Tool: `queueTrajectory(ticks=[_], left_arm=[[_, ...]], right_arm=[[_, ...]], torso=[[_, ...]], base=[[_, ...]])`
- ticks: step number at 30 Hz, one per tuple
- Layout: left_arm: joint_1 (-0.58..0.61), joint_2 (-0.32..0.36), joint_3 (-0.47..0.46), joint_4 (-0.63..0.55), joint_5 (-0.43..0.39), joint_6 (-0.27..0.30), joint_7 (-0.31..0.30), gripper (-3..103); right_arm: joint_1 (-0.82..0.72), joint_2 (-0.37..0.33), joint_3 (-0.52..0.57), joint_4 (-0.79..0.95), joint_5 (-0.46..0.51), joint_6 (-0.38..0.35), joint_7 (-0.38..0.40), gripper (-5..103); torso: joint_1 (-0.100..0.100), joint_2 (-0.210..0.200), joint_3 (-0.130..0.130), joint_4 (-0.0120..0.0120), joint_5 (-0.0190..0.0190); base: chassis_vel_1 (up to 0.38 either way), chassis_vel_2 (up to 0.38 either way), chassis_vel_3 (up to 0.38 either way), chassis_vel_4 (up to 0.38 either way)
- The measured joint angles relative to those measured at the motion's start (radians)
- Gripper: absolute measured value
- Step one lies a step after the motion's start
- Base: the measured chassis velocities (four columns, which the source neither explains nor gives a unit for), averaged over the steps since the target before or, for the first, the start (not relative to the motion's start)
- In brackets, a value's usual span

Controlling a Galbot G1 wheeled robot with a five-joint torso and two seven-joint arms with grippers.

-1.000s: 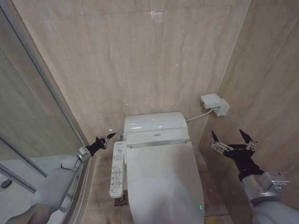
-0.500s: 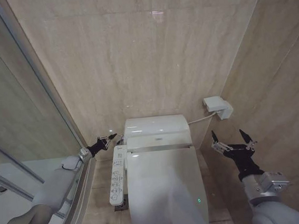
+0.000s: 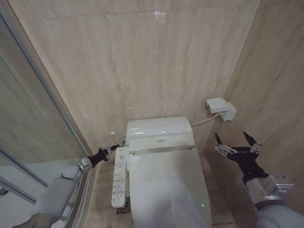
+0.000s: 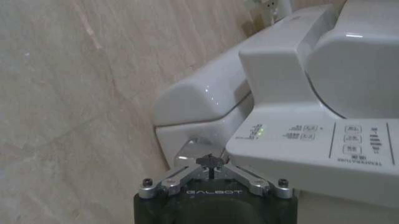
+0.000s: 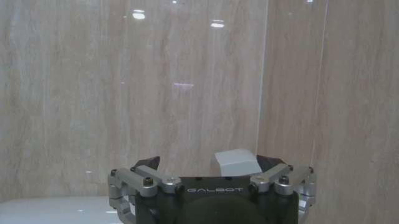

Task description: Open the toilet lid, clean the toilet bowl with a toilet brush, close the toilet lid, and flush.

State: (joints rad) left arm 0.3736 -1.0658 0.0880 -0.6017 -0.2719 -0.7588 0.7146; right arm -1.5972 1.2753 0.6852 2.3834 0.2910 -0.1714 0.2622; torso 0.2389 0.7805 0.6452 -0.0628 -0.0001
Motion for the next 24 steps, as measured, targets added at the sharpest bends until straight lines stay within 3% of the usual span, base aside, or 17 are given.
queueTrajectory(ticks=[24], left_arm=[[-0.07,-0.047,-0.004,0.094,0.001,-0.025,0.007,0]], right_arm=[[0.0,0.0,0.0,0.0,0.0,0.0,0.0,100]], torso=[[0.0,0.0,0.0,-0.0002,0.0002]], base=[[0.0,0.0,0.0,0.0]])
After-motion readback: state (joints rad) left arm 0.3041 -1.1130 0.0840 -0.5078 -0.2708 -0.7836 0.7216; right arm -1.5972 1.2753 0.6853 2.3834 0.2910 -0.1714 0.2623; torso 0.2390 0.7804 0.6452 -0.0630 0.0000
